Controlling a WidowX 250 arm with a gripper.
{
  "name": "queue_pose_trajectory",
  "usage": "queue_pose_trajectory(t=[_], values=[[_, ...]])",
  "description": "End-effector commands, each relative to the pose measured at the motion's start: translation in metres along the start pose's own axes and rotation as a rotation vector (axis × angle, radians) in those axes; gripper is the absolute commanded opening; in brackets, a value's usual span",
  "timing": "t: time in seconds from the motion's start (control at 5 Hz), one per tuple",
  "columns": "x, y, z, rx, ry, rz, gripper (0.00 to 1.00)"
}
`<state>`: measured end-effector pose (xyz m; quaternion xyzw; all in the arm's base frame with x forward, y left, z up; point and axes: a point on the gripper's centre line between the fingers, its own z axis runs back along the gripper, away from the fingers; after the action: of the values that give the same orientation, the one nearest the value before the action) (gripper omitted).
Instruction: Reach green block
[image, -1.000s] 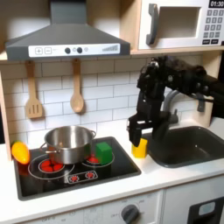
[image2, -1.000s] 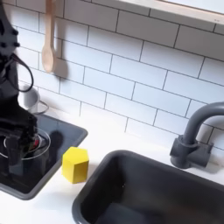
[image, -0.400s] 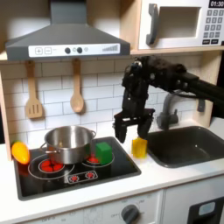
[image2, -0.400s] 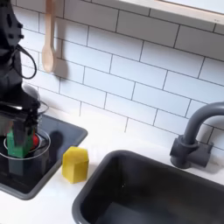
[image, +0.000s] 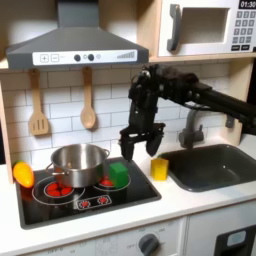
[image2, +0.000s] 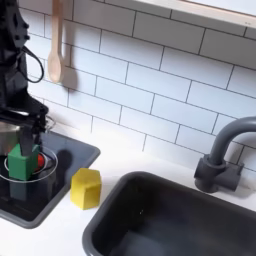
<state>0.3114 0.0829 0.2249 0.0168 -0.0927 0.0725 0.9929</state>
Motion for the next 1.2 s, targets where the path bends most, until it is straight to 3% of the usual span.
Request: queue_pose_trajectory(t=[0.0,1.0], values=[[0.014,0.008,-0.011,0.007,-0.008,0.002,1.00],[0.029,0.011,-0.042,0.011,0.003,0.018,1.00]])
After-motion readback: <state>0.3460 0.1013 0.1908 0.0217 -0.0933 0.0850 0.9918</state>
